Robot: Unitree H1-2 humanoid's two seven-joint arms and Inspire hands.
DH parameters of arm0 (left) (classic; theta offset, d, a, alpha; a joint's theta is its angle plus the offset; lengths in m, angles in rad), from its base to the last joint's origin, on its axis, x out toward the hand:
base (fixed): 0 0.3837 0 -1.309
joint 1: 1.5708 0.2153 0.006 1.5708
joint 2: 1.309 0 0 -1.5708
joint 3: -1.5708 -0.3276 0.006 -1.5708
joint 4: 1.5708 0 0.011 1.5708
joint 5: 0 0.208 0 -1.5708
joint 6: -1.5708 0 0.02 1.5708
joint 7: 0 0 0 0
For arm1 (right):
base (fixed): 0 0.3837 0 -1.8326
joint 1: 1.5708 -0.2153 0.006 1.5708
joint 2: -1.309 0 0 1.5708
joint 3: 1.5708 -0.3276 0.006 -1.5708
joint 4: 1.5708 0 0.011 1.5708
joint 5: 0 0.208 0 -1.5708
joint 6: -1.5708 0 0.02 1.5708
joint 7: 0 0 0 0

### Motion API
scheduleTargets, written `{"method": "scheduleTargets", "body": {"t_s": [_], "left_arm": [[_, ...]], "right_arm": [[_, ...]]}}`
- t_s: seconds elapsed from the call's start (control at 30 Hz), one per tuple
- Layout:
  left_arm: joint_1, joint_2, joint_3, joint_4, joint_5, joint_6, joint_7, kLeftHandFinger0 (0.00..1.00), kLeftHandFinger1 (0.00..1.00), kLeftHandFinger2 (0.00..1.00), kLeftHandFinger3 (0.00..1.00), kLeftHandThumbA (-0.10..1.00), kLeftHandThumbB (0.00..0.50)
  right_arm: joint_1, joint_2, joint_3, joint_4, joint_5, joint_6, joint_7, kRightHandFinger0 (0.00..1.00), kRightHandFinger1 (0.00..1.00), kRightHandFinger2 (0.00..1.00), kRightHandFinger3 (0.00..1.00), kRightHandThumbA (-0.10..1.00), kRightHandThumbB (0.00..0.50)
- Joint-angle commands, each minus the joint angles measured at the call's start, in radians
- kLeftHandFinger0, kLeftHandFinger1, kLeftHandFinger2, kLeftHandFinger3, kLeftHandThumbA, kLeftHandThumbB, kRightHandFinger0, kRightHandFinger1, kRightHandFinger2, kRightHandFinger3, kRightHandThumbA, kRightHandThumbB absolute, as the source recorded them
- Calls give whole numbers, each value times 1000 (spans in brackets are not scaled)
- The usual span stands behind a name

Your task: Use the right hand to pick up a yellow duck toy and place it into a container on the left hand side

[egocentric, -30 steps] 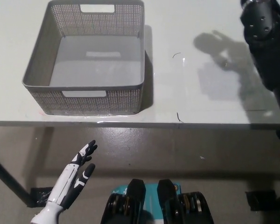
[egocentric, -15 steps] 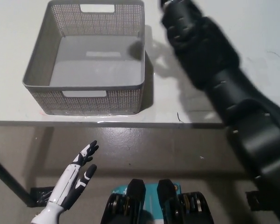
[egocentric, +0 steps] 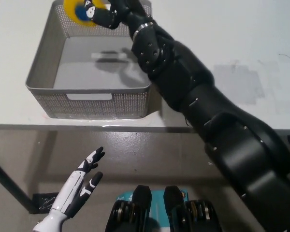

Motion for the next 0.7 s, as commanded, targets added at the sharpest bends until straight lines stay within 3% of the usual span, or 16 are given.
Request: {"method": "scheduleTargets", "body": {"t_s": [0.0,0.1,0.2,0.37,0.43,0.67], "left_arm": [[-20,13,2,-35,-17,-5,-15,1000,1000,1000,1000,1000,129],[-16,9,2,-33,-11,-5,-13,1000,1000,1000,1000,1000,128],[-14,8,1,-27,1,-12,-7,1000,1000,1000,1000,1000,140],[-10,10,1,-33,7,-2,-9,1000,1000,1000,1000,1000,138],[-10,12,-4,-28,7,-11,-13,1000,1000,1000,1000,1000,133],[-10,16,0,-20,-9,-11,-20,1000,1000,1000,1000,1000,155]], "right_arm": [[-68,-50,20,-52,2,46,109,1000,1000,1000,1000,827,385],[-47,-66,26,-83,3,52,126,1000,1000,1000,1000,861,379],[-29,-84,33,-108,1,49,139,1000,1000,1000,1000,873,334],[-4,-133,13,-200,12,38,137,1000,1000,1000,1000,942,330],[18,-159,-15,-287,43,62,171,1000,1000,1000,1000,992,341],[123,-252,-102,-709,68,166,205,1000,1000,1000,1000,1000,291]]}}
